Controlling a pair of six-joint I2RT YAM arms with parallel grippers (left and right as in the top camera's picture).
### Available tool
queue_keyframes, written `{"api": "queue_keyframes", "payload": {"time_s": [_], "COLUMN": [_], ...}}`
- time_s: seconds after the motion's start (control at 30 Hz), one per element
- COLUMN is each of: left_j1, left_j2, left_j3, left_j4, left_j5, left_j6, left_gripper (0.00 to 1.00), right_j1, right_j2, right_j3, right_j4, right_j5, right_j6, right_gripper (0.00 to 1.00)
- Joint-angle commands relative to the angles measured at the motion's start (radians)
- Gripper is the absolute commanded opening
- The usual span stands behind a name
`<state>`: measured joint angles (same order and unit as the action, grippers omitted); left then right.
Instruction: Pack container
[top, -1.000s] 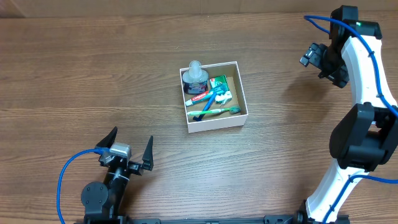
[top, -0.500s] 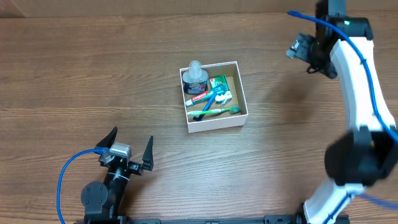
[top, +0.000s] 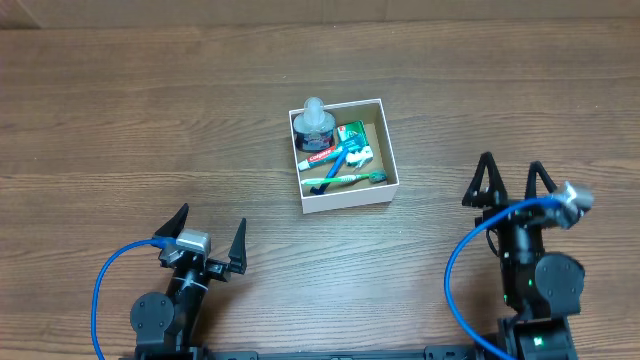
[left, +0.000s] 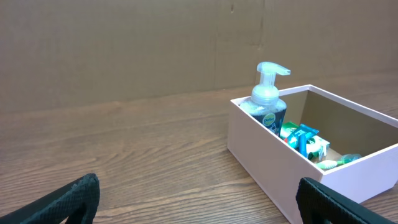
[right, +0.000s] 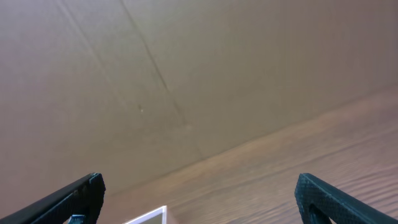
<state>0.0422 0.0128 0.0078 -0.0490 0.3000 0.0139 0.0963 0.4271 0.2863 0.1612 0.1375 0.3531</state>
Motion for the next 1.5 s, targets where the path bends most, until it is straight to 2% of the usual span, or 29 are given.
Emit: {"api": "queue_keyframes", "payload": {"time_s": [0.0, 0.13, 0.33, 0.47, 0.53, 0.7, 0.9, 1.47], "left_j1": [0.009, 0.009, 0.009, 0.009, 0.009, 0.009, 0.009, 0.009], "left_j2": [-0.008, -0.008, -0.008, -0.008, -0.008, -0.008, -0.008, -0.008], "left_j3": [-0.003, -0.003, -0.003, -0.003, -0.003, -0.003, -0.003, -0.003], "left_j4": [0.000, 0.000, 0.000, 0.000, 0.000, 0.000, 0.000, 0.000], "left_j5": [0.006, 0.006, 0.006, 0.006, 0.006, 0.006, 0.006, 0.006], "left_j6": [-0.014, -0.014, -0.014, -0.014, -0.014, -0.014, -0.014, -0.014], "left_gripper": [1.00, 1.00, 1.00, 1.00, 1.00, 1.00, 1.00, 1.00], "right_j1": [-0.008, -0.008, -0.008, -0.009, -0.009, -0.049, -0.053, -0.053], "right_j2": [-0.089, -0.171, -0.294, -0.352, -0.376, -0.424, -0.424, -0.424], "right_j3": [-0.085, -0.174, -0.226, -0.278, -0.278, -0.278, -0.278, -0.278], "right_j4": [0.010, -0.003, -0.156, -0.174, -0.230, -0.239, -0.246, -0.245], "right_j5": [-0.005, -0.022, -0.050, -0.049, -0.046, -0.066, -0.149, -0.154], "right_j6": [-0.146, -0.153, -0.153, -0.153, -0.153, -0.202, -0.282, -0.283], "right_gripper": [1.00, 1.00, 1.00, 1.00, 1.00, 1.00, 1.00, 1.00]}}
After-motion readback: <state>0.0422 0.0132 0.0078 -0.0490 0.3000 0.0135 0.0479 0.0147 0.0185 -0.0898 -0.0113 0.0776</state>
